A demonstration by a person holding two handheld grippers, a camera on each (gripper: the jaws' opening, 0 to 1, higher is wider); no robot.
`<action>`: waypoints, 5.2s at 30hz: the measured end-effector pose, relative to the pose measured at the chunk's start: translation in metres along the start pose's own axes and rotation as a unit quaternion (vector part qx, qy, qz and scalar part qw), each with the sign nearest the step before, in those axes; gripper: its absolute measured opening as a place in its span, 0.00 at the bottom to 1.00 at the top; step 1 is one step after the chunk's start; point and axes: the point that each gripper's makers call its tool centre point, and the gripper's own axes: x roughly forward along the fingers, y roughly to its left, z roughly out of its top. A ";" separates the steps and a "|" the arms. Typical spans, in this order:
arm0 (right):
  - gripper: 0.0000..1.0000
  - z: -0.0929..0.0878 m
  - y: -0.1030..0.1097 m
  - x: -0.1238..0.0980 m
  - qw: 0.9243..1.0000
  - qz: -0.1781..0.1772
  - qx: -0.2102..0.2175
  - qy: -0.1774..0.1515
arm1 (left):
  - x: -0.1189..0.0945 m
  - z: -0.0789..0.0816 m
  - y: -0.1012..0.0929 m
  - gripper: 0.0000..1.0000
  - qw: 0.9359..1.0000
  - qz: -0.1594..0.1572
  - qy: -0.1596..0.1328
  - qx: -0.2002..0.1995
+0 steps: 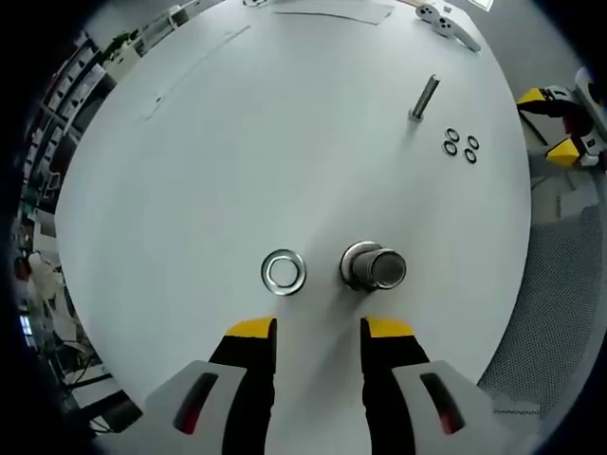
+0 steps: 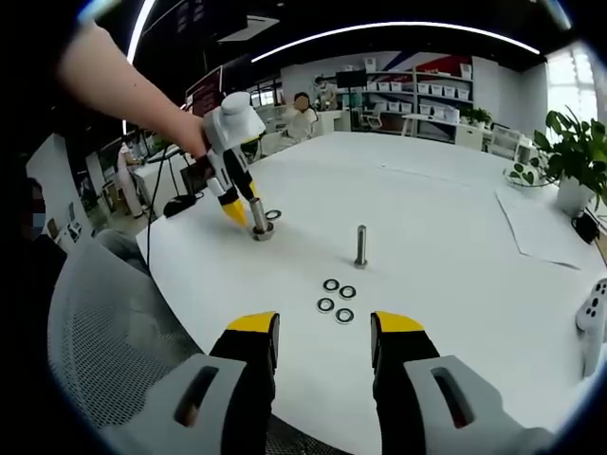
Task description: Place the washer onto the threaded stud by aligning its center hole with the stud, sliding it down to the base, and recovering from edge contact or off-axis alignment until the washer reaches the visible bottom stop.
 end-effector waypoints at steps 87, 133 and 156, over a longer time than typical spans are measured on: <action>0.42 -0.004 -0.007 0.000 1.000 -0.015 -0.001 0.007 | 0.030 0.031 0.023 0.32 1.000 -0.013 0.009 -0.027; 0.41 -0.002 -0.005 0.000 1.000 -0.012 0.000 0.004 | 0.031 0.031 0.023 0.20 0.998 -0.004 0.050 -0.035; 0.41 -0.004 -0.003 0.001 1.000 -0.007 0.000 0.010 | 0.028 0.027 0.023 0.19 0.995 0.012 -0.008 -0.095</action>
